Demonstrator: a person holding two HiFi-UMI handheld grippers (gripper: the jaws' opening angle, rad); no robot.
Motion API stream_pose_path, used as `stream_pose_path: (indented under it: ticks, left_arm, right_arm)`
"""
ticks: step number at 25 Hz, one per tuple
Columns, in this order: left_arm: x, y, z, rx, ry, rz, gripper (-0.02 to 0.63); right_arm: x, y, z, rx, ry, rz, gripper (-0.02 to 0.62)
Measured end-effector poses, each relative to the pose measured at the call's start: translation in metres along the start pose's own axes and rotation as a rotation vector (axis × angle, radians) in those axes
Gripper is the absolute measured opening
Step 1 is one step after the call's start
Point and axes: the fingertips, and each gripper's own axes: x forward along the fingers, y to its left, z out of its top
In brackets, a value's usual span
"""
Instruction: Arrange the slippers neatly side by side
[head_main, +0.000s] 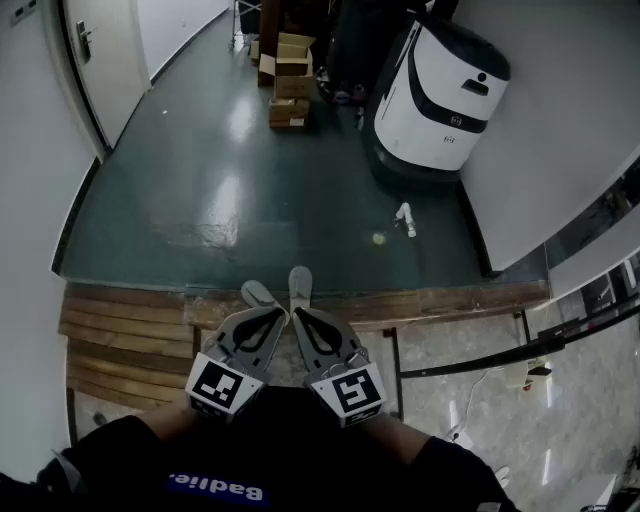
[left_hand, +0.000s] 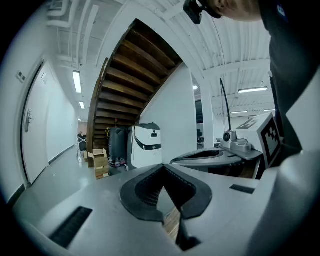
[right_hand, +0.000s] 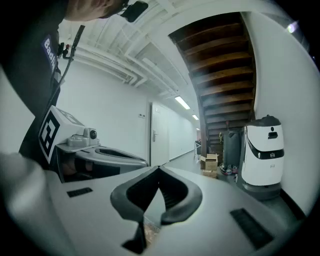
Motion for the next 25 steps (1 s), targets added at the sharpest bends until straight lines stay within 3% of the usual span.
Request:
stream_pose_path:
  ticks: [16,25]
  left_arm:
    - [-0.001,0.001,-0.005,-0.011,0.009,0.000,0.002]
    - [0.005,-0.002,-0.012,-0.021,0.036,0.008,0.002]
  right_arm:
    - [0.001,0.002,-0.005,0.011,0.008,0.000,-0.003]
    - [0.001,-0.007,-0.014,0.068,0.013,0.008,-0.003]
